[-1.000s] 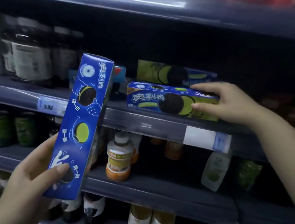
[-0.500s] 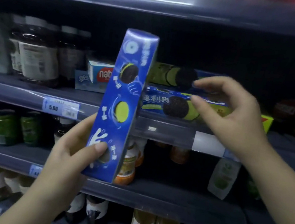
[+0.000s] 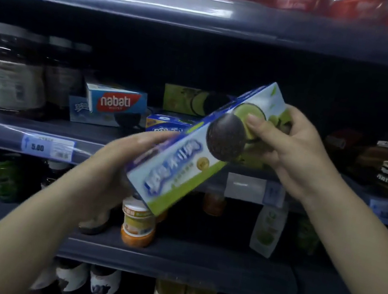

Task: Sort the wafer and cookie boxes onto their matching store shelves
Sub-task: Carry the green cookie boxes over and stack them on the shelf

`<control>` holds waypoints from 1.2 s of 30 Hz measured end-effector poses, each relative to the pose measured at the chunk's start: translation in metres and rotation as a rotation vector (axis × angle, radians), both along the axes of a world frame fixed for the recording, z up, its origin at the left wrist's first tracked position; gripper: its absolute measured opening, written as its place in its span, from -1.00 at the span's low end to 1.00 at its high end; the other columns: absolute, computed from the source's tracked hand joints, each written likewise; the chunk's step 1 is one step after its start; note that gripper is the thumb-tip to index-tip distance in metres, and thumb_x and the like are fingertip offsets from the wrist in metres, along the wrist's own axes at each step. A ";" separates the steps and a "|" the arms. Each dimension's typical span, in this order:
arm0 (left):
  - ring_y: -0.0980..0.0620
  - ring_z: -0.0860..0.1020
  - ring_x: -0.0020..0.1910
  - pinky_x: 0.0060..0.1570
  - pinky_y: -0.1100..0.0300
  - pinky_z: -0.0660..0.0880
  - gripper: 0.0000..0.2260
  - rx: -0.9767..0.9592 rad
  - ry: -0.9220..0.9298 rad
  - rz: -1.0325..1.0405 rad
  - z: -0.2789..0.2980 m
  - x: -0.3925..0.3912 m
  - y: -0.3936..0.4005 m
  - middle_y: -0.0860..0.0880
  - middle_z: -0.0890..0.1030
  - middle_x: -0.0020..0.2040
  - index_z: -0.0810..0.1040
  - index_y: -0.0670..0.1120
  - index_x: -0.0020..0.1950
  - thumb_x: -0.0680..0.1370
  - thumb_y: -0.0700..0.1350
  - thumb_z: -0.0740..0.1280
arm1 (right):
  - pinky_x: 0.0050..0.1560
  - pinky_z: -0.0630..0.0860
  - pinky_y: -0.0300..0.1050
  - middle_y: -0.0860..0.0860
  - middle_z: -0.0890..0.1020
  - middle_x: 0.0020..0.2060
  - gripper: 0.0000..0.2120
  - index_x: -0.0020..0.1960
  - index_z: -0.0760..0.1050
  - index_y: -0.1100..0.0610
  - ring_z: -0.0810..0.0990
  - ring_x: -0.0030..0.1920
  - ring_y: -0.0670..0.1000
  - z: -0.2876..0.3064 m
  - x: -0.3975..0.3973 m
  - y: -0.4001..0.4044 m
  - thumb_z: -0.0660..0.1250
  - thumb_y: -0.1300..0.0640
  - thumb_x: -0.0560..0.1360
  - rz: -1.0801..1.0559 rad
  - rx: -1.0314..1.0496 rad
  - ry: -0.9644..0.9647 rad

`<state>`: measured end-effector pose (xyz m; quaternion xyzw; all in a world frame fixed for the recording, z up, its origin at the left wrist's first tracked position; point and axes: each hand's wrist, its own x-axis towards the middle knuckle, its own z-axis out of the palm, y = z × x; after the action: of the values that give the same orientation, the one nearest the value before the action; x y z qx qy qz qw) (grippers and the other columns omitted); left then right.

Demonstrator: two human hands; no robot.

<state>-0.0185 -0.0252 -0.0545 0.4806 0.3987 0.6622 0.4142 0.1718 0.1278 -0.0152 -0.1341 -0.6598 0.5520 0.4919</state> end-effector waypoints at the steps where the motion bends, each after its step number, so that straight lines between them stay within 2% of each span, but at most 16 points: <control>1: -0.06 0.68 -0.03 -0.16 0.16 0.62 -0.53 0.024 0.125 0.022 0.002 -0.002 0.000 -0.11 0.69 0.06 0.71 -0.03 0.01 0.14 0.05 0.61 | -0.14 0.63 -0.03 0.10 0.62 0.01 -0.34 0.28 0.41 0.17 0.66 -0.06 0.01 0.002 0.002 0.001 0.52 0.07 0.23 0.003 0.048 -0.011; 4: -0.04 0.62 0.16 0.03 0.15 0.59 -0.45 0.063 0.363 0.044 0.006 0.006 -0.001 -0.02 0.62 0.23 0.56 0.01 0.27 0.31 0.07 0.56 | -0.04 0.61 -0.14 0.05 0.62 0.03 -0.24 0.26 0.41 0.08 0.63 -0.04 -0.04 -0.002 0.002 -0.002 0.65 0.17 0.13 -0.082 0.270 -0.116; 6: 0.09 0.61 0.17 0.02 0.26 0.56 -0.46 0.095 0.483 0.142 0.008 0.017 0.003 0.10 0.60 0.25 0.46 0.03 0.35 0.38 -0.06 0.49 | 0.01 0.61 -0.16 0.07 0.60 0.11 -0.26 0.31 0.39 0.10 0.64 0.03 -0.01 -0.009 -0.005 -0.009 0.63 0.22 0.21 -0.140 0.379 -0.156; 8: 0.12 0.60 0.17 -0.02 0.30 0.55 -0.40 0.163 0.494 0.226 0.009 0.028 0.009 0.11 0.57 0.27 0.40 0.03 0.39 0.38 -0.05 0.50 | -0.04 0.59 -0.19 0.06 0.59 0.16 -0.24 0.32 0.36 0.11 0.63 0.10 -0.01 -0.014 -0.009 -0.018 0.63 0.22 0.22 -0.127 0.428 -0.143; 10: 0.08 0.59 0.19 0.01 0.24 0.56 -0.34 0.210 0.449 0.292 0.011 0.030 0.013 0.08 0.56 0.28 0.39 0.06 0.40 0.33 0.05 0.50 | -0.04 0.58 -0.19 0.02 0.60 0.17 -0.25 0.33 0.37 0.11 0.63 0.12 -0.06 -0.014 -0.007 -0.022 0.63 0.17 0.22 -0.069 0.483 -0.197; 14: 0.00 0.66 0.05 -0.08 0.17 0.57 -0.56 0.209 0.465 0.262 0.016 0.028 0.012 -0.02 0.67 0.09 0.57 0.07 0.21 0.34 0.06 0.47 | 0.13 0.57 -0.01 -0.06 0.61 0.17 -0.30 0.38 0.40 0.07 0.60 0.16 -0.10 -0.016 -0.002 -0.031 0.58 0.14 0.30 -0.001 0.556 -0.304; 16: -0.03 0.67 0.01 -0.14 0.16 0.58 -0.61 0.211 0.347 0.258 0.016 0.028 0.014 -0.06 0.69 0.04 0.60 0.04 0.18 0.36 0.02 0.49 | 0.13 0.57 -0.05 -0.11 0.56 0.20 -0.26 0.42 0.35 -0.02 0.58 0.17 -0.10 -0.019 -0.001 -0.033 0.57 0.06 0.31 -0.004 0.543 -0.330; 18: -0.02 0.68 -0.05 -0.19 0.16 0.58 -0.66 0.235 0.122 0.272 0.017 0.026 0.017 -0.07 0.70 -0.03 0.58 -0.09 0.17 0.41 -0.08 0.45 | 0.13 0.57 -0.10 -0.17 0.53 0.18 -0.17 0.42 0.30 -0.14 0.58 0.14 -0.13 -0.020 0.005 -0.027 0.57 -0.10 0.23 -0.006 0.526 -0.483; 20: 0.02 0.67 -0.10 -0.21 0.15 0.59 -0.77 0.287 -0.105 0.301 0.020 0.021 0.018 -0.05 0.70 -0.10 0.55 -0.16 0.09 0.46 -0.12 0.37 | 0.17 0.56 -0.07 -0.13 0.60 0.14 -0.22 0.33 0.42 -0.12 0.61 0.12 -0.10 -0.019 0.016 -0.017 0.59 -0.20 0.16 0.043 0.453 -0.603; 22: 0.03 0.67 -0.09 -0.19 0.12 0.60 -0.84 0.341 -0.234 0.345 0.023 0.013 0.018 -0.03 0.70 -0.11 0.53 -0.13 0.06 0.51 -0.12 0.31 | 0.11 0.60 -0.09 0.02 0.66 0.09 -0.38 0.19 0.54 0.00 0.67 0.07 -0.01 -0.012 0.028 -0.006 0.63 -0.10 0.18 0.053 0.359 -0.544; 24: 0.04 0.67 -0.07 -0.16 0.08 0.60 -0.87 0.364 -0.252 0.360 0.024 0.010 0.019 -0.01 0.70 -0.11 0.51 -0.11 0.06 0.55 -0.12 0.27 | 0.04 0.61 -0.18 0.09 0.66 0.07 -0.44 0.15 0.55 0.09 0.68 0.05 0.01 -0.003 0.037 0.003 0.57 0.02 0.19 -0.010 0.330 -0.425; 27: 0.11 0.65 -0.05 -0.07 0.09 0.60 -0.86 0.329 -0.025 0.473 0.017 0.010 0.019 0.06 0.68 -0.07 0.50 -0.04 0.09 0.55 -0.07 0.31 | 0.03 0.60 -0.22 0.03 0.67 0.05 -0.42 0.19 0.52 0.12 0.66 0.08 -0.01 0.005 0.044 0.006 0.52 0.01 0.20 -0.083 0.372 -0.244; 29: 0.11 0.62 0.09 0.10 0.07 0.54 -0.69 0.254 0.257 0.578 0.012 0.004 0.016 0.09 0.66 0.06 0.51 0.07 0.15 0.45 0.08 0.40 | 0.00 0.58 -0.25 -0.01 0.68 0.02 -0.35 0.23 0.48 0.09 0.67 0.05 -0.06 0.009 0.050 0.004 0.55 -0.06 0.21 -0.080 0.404 -0.165; 31: 0.09 0.55 0.22 0.23 0.00 0.48 -0.48 0.214 0.453 0.624 0.013 -0.003 0.010 0.08 0.60 0.20 0.49 0.18 0.24 0.30 0.20 0.46 | -0.08 0.57 -0.29 -0.06 0.69 -0.05 -0.25 0.27 0.43 0.11 0.67 -0.04 -0.10 0.014 0.058 0.006 0.62 0.07 0.14 -0.055 0.411 -0.132; 33: 0.13 0.52 0.26 0.24 0.05 0.47 -0.31 0.253 0.561 0.574 0.019 -0.007 0.006 0.09 0.55 0.27 0.42 0.19 0.31 0.22 0.22 0.53 | -0.17 0.58 -0.27 -0.08 0.70 -0.13 -0.20 0.30 0.38 0.17 0.68 -0.13 -0.12 0.020 0.063 0.006 0.58 0.37 0.11 0.012 0.374 -0.127; 36: 0.12 0.55 0.24 0.21 0.08 0.49 -0.23 0.210 0.682 0.337 0.022 0.015 0.008 0.07 0.57 0.27 0.41 0.12 0.35 0.19 0.25 0.55 | -0.14 0.61 -0.19 0.06 0.70 -0.05 -0.29 0.32 0.35 0.22 0.70 -0.10 -0.01 0.012 0.049 -0.005 0.47 0.36 0.20 0.096 0.322 -0.160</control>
<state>-0.0039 -0.0169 -0.0330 0.6406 0.5168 0.5605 0.0919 0.2212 0.1229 -0.0029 -0.0655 -0.7823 0.4497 0.4260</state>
